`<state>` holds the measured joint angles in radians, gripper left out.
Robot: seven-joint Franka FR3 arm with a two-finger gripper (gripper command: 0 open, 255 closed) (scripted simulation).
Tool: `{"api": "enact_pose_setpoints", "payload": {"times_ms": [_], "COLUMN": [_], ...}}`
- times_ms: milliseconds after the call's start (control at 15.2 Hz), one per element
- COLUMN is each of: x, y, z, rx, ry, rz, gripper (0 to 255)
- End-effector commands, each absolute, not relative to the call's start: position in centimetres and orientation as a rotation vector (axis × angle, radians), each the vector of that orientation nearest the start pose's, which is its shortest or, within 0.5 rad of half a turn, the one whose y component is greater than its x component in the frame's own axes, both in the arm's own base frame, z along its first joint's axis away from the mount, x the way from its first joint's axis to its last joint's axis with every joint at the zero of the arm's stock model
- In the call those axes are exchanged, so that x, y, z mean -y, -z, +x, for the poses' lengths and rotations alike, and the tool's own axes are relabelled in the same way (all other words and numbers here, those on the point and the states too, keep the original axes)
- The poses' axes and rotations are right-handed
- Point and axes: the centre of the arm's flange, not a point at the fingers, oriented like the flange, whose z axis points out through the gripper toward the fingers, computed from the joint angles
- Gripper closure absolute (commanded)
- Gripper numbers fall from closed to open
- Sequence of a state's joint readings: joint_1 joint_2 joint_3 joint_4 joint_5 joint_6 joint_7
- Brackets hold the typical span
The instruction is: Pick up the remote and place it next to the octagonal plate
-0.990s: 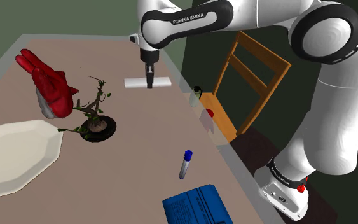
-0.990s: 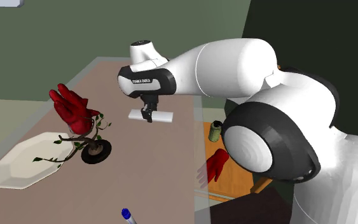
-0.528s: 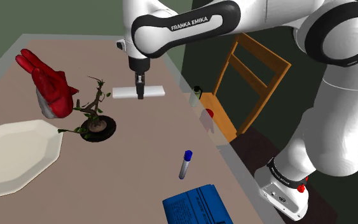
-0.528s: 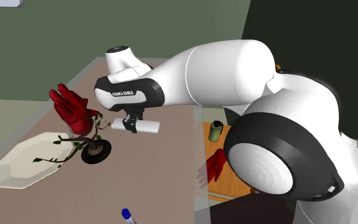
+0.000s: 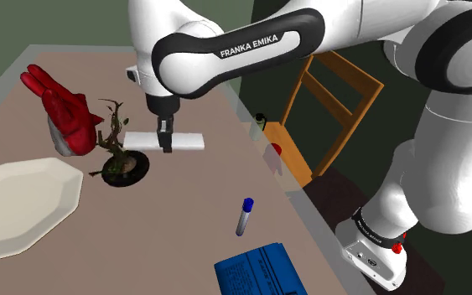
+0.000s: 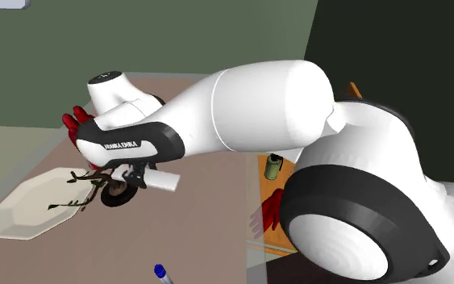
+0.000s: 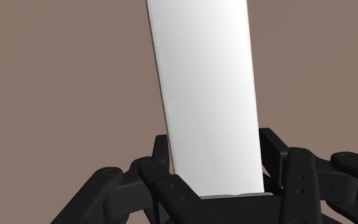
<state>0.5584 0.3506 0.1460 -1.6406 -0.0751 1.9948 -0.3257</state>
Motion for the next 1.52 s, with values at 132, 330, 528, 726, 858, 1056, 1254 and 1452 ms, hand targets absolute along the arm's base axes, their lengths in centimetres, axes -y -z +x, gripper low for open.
{"api": "enact_pose_setpoints", "payload": {"times_ms": [132,330,528,726,858,1056,1254,1452], "x": [-45.9,-49.2,-52.5,-55.8,-58.0,-61.3,-64.5,-67.8], "y": [-41.6,-41.6,-41.6,-41.7,-41.7,-41.7,-41.7,-41.7], "z": [48.1,45.9,43.7,41.5,40.0,37.8,35.6,33.3], "rx": [1.584,1.584,1.584,1.584,1.584,1.584,1.584,1.584], "ry": [0.017,0.017,0.017,0.017,0.017,0.017,0.017,0.018], "rz": [-2.732,-2.732,-2.732,-2.732,-2.732,-2.732,-2.732,-2.732], "gripper": [255,255,255,255,255,255,255,255]}}
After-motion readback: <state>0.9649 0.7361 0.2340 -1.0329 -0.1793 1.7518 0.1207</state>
